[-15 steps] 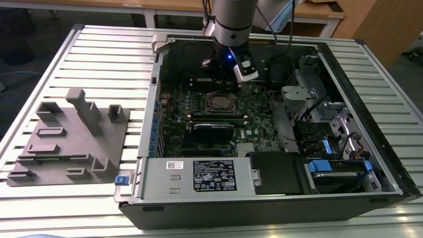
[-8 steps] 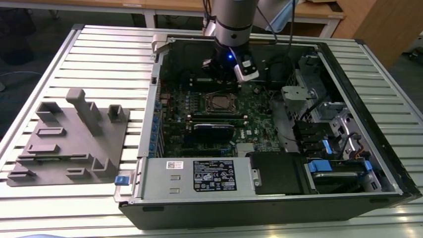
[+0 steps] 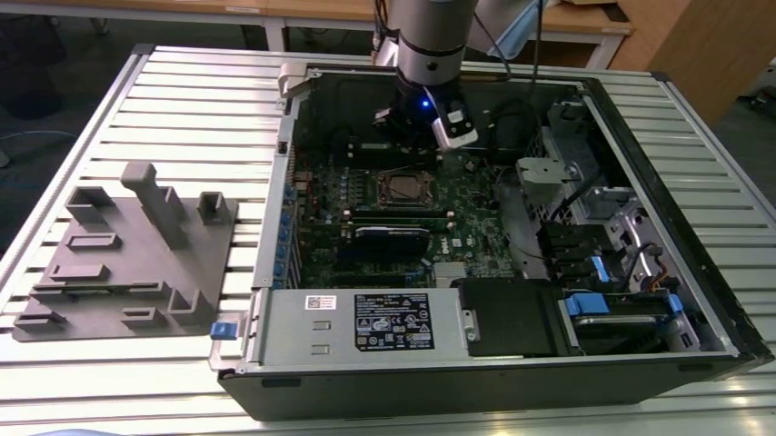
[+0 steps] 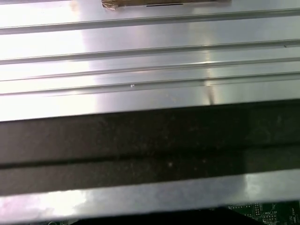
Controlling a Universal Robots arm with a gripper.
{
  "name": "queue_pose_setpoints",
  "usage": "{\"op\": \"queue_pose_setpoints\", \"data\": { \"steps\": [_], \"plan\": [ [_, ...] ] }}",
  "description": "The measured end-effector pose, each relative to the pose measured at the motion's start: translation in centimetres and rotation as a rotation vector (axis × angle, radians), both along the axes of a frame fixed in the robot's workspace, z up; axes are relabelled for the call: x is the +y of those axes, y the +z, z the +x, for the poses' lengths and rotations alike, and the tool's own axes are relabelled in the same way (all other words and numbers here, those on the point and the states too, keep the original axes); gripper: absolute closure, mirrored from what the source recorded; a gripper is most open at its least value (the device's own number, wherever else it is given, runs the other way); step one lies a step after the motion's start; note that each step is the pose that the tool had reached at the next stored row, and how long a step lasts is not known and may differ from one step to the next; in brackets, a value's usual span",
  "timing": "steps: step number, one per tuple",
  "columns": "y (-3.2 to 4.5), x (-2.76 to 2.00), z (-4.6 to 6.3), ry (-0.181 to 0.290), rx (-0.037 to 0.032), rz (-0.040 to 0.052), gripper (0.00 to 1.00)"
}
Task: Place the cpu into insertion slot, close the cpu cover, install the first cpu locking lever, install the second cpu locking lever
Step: 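Install the first cpu locking lever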
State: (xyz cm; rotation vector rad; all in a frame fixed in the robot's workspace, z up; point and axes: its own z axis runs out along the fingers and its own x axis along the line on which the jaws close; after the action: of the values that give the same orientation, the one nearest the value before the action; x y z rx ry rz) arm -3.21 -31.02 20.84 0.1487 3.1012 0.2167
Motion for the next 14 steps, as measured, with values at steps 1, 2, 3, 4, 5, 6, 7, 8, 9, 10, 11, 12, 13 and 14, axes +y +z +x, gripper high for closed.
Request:
{"op": "queue_pose_setpoints", "data": {
  "steps": [1, 2, 3, 4, 5, 6, 7, 8, 9, 10, 11, 12, 13, 14],
  "plan": [
    [-0.01, 0.01, 0.06, 0.000, 0.0001, -0.0002, 0.89],
    [-0.03, 0.02, 0.12, 0.000, 0.0001, -0.0003, 0.89],
    [-0.05, 0.04, 0.18, 0.000, 0.0000, -0.0004, 0.89],
    [-0.07, 0.05, 0.24, 0.000, 0.0000, -0.0005, 0.89],
    [-0.09, 0.06, 0.30, 0.000, 0.0001, -0.0007, 0.89],
    [-0.11, 0.07, 0.36, 0.000, 0.0001, -0.0015, 0.89],
    [-0.15, 0.07, 0.41, 0.000, 0.0001, -0.0027, 0.89],
    [-0.18, 0.07, 0.45, 0.000, 0.0001, -0.0040, 0.89],
    [-0.23, 0.07, 0.49, 0.000, 0.0001, -0.0050, 0.89],
    [-0.28, 0.07, 0.53, 0.000, 0.0001, -0.0059, 0.89],
    [-0.32, 0.07, 0.57, 0.000, 0.0001, -0.0067, 0.89],
    [-0.37, 0.07, 0.60, 0.000, 0.0001, -0.0074, 0.89],
    [-0.42, 0.07, 0.60, 0.000, 0.0000, -0.0081, 0.89],
    [-0.45, 0.07, 0.60, 0.000, 0.0000, -0.0087, 0.89]
  ]
}}
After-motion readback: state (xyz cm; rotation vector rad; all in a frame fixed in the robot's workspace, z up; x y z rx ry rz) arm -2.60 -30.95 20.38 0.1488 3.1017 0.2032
